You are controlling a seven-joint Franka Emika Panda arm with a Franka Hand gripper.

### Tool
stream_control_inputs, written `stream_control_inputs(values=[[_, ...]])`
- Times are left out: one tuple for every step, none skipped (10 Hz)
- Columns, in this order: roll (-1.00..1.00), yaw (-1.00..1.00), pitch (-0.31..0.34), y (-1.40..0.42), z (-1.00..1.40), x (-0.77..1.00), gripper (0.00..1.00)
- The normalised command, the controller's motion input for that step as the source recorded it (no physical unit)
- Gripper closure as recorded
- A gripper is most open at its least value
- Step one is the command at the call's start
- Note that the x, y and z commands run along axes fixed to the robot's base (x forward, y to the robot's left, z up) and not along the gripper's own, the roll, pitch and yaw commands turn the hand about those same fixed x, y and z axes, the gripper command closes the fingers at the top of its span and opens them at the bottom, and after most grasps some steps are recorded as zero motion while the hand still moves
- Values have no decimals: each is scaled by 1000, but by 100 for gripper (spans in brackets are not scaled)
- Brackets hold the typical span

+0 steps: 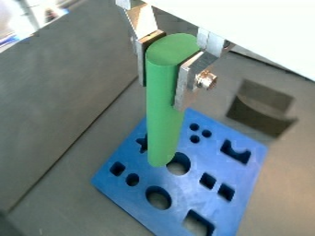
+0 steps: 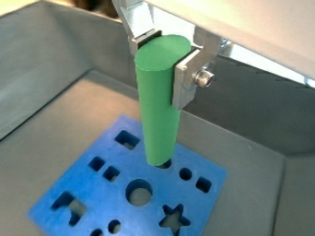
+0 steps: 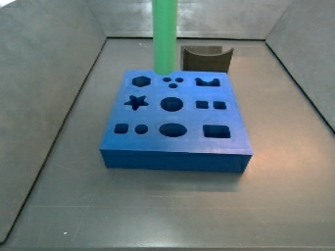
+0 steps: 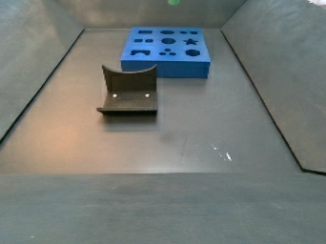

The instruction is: Insert the oval object.

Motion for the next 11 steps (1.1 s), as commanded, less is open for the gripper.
stream_control_inputs(values=[[-13,-917,-4,-106,-334,69,100],[-13,-877,0,-114,-334,129,100],[-21,-829,0,-117,-326,194,100],[-33,-783,0,-126,-311,254,100],[-34,-766,0,-129,-309,280,100],[-39,-757,0,-131,-303,291,100],[-40,-760,0,-131,-297,286,100],[-44,-797,0,-126,-269,229,100],[-30,-789,0,-114,-106,266,100],[24,-929,0,-174,0,34,100],[186,-971,0,0,-74,-6,100]])
